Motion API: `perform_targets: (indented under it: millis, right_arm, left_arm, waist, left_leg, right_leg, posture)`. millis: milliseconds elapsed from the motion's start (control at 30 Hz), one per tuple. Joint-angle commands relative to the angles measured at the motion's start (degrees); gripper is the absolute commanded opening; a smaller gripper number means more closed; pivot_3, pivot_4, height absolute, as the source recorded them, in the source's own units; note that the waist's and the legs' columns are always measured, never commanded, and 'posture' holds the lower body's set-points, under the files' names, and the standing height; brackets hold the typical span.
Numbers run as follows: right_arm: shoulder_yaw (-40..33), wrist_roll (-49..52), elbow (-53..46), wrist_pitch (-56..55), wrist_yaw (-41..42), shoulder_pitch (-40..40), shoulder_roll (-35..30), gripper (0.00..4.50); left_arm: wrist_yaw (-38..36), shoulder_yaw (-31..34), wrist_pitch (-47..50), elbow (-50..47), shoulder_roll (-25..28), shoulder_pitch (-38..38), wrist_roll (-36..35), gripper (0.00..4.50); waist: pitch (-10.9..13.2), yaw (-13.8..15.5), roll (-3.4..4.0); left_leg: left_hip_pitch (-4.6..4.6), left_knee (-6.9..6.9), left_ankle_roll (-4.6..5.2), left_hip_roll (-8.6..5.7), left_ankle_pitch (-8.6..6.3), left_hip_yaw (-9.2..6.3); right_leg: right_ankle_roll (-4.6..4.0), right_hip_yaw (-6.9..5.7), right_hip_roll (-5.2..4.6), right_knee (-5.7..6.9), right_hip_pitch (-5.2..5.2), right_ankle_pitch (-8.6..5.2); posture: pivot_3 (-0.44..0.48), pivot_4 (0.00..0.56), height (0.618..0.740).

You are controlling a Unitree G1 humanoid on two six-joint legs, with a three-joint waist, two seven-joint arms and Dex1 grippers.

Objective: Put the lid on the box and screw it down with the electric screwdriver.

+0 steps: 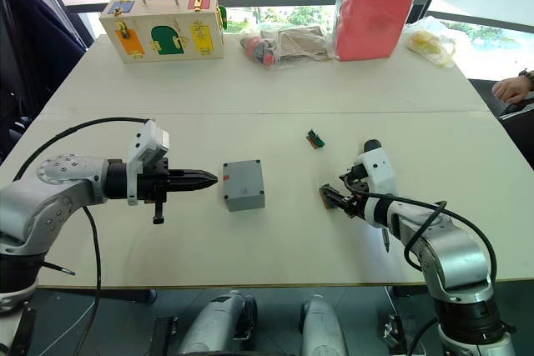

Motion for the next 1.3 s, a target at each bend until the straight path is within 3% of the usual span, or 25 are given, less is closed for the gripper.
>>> perform_targets:
  millis: [33,100,167,867,1067,1300]
  right_arm:
    - [0.4,0.1,-0.3,-1.8,-0.3,-0.8,0.3,1.66]
    - [0.6,0.2,-0.2,-2.1,-0.5,-0.8,0.4,0.71]
    - [0.7,0.2,-0.2,-2.3,-0.5,-0.7,0.3,0.08]
    - [-2.6,6.6,-3.0,-2.8,4.7,-6.5,-3.8,0.08]
    - [5.6,8.2,0.9,-4.1,7.1,-17.7,1.1,0.08]
    - [15.5,3.7,9.4,-10.9,9.5,-22.4,5.7,0.08]
  left_arm:
    - [0.3,-0.1,-0.8,-1.4,-0.2,-0.5,-0.2,0.0]
    - [0.3,-0.1,-0.9,-1.2,-0.1,-0.5,-0.1,0.0]
    - [0.3,-0.2,-1.0,-1.2,-0.1,-0.4,0.0,0.0]
    - [0.1,0.7,-1.7,0.3,-0.4,1.3,-0.1,0.0]
    - [0.1,3.9,-1.7,3.9,1.8,1.7,0.2,0.0]
    - [1.5,5.8,-1.8,2.8,2.7,5.3,-0.3,0.0]
  waist:
    - [0.0,0.0,0.0]
    - [0.0,0.0,0.0]
    - [0.0,0.0,0.0]
    - [0.0,-0.1,0.0]
    - [0.0,-0.4,0.0]
    - [0.0,-0.1,-0.01]
  left_leg:
    - [0.0,0.0,0.0,0.0,0.0,0.0]
    - [0.0,0.0,0.0,0.0,0.0,0.0]
    - [0.0,0.0,0.0,0.0,0.0,0.0]
    - [0.0,0.0,0.0,0.0,0.0,0.0]
    - [0.02,-0.01,0.0,0.05,0.0,0.0]
    - [0.0,0.0,0.01,-0.02,-0.01,0.02]
  right_leg:
    - [0.0,0.0,0.0,0.0,0.0,0.0]
    - [0.0,0.0,0.0,0.0,0.0,0.0]
    - [0.0,0.0,0.0,0.0,0.0,0.0]
    - [0.0,0.0,0.0,0.0,0.0,0.0]
    - [0.0,0.01,0.06,0.02,-0.04,0.0]
    - [0.0,0.0,0.0,0.04,0.02,0.01]
  posture:
    - [0.0,0.15,0.74]
    - [0.0,0.15,0.74]
    - [0.0,0.15,0.74]
    - [0.0,0.15,0.74]
    - [0.0,0.15,0.74]
    - [0.0,0.15,0.74]
